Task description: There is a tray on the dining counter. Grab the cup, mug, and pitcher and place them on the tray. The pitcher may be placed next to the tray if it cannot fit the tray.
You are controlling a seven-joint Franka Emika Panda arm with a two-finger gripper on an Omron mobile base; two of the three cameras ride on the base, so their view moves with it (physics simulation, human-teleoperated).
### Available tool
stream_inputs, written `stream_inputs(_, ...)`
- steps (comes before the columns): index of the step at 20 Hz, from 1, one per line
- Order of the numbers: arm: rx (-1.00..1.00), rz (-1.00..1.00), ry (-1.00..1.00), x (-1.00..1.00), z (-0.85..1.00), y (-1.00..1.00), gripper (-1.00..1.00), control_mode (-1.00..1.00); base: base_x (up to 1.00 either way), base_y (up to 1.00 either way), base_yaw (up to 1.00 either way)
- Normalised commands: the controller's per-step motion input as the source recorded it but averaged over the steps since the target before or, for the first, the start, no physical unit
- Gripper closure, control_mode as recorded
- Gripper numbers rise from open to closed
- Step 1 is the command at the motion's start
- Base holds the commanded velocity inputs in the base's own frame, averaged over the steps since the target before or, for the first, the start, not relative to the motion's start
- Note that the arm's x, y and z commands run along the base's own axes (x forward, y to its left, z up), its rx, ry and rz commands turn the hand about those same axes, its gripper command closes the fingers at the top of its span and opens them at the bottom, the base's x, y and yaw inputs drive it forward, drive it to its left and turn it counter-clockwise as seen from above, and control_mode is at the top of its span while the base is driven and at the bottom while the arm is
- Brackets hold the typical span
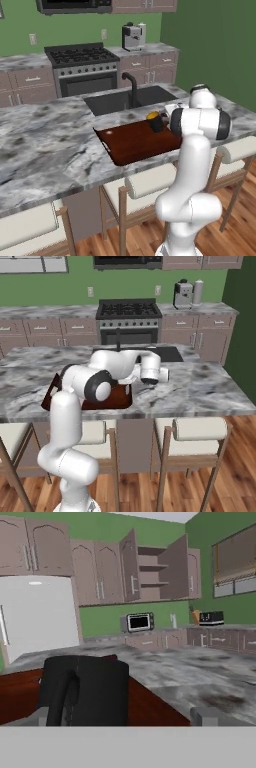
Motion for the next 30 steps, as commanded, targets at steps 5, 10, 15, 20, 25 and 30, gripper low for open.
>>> stream_inputs(5,-0.02,0.15,0.00,0.00,-0.14,-0.23,-1.00,-1.00,0.00,0.00,0.00)
stream_inputs(10,-0.05,0.09,-0.03,0.00,-0.15,-0.21,-1.00,-1.00,0.00,0.00,0.00)
stream_inputs(15,-0.04,0.05,-0.05,-0.11,-0.11,-0.11,-1.00,-1.00,0.00,0.00,0.00)
stream_inputs(20,-0.03,0.00,-0.01,-0.01,-0.01,-0.01,-1.00,-1.00,0.00,0.00,0.00)
stream_inputs(25,-0.02,-0.06,-0.01,0.00,0.00,0.00,-1.00,-1.00,0.00,0.00,0.00)
stream_inputs(30,0.00,-0.07,0.00,0.00,0.05,-0.01,-1.00,-1.00,0.00,0.00,0.00)
